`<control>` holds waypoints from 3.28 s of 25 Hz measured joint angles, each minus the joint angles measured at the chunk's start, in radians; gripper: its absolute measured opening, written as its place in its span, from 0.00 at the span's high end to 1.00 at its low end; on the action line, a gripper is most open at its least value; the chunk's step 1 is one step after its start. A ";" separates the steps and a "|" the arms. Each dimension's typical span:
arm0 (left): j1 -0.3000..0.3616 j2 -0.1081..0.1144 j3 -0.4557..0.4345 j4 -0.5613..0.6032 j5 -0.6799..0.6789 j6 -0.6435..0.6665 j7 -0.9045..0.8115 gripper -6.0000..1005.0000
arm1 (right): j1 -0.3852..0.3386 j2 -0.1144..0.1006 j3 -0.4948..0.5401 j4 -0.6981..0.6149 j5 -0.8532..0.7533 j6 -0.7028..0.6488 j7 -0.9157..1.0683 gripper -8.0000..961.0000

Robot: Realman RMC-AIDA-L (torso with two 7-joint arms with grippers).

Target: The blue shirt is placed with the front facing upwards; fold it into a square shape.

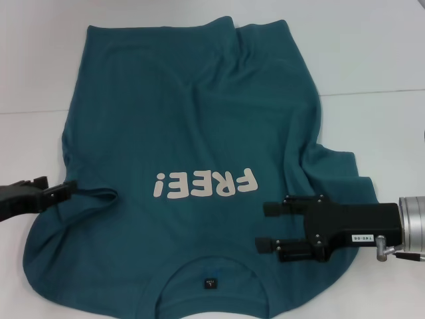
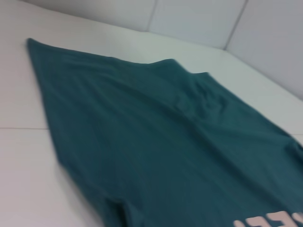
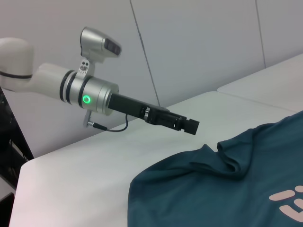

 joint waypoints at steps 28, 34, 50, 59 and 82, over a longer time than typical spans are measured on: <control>-0.008 0.001 0.012 -0.057 0.092 -0.056 -0.097 0.27 | -0.001 0.000 0.000 0.000 0.005 -0.003 0.000 0.21; -0.015 0.001 0.013 -0.073 0.096 -0.074 -0.102 0.26 | 0.000 0.000 -0.001 0.002 0.005 -0.005 -0.001 0.21; -0.029 0.001 0.047 -0.085 0.096 -0.074 -0.103 0.27 | -0.001 0.000 -0.003 0.002 0.005 -0.006 -0.002 0.21; -0.031 0.001 0.050 -0.081 0.096 -0.067 -0.104 0.27 | -0.003 0.000 -0.003 0.002 0.005 -0.006 -0.002 0.22; -0.042 0.001 0.076 -0.073 0.103 -0.066 -0.114 0.82 | -0.005 0.000 -0.003 0.002 0.007 -0.006 -0.002 0.22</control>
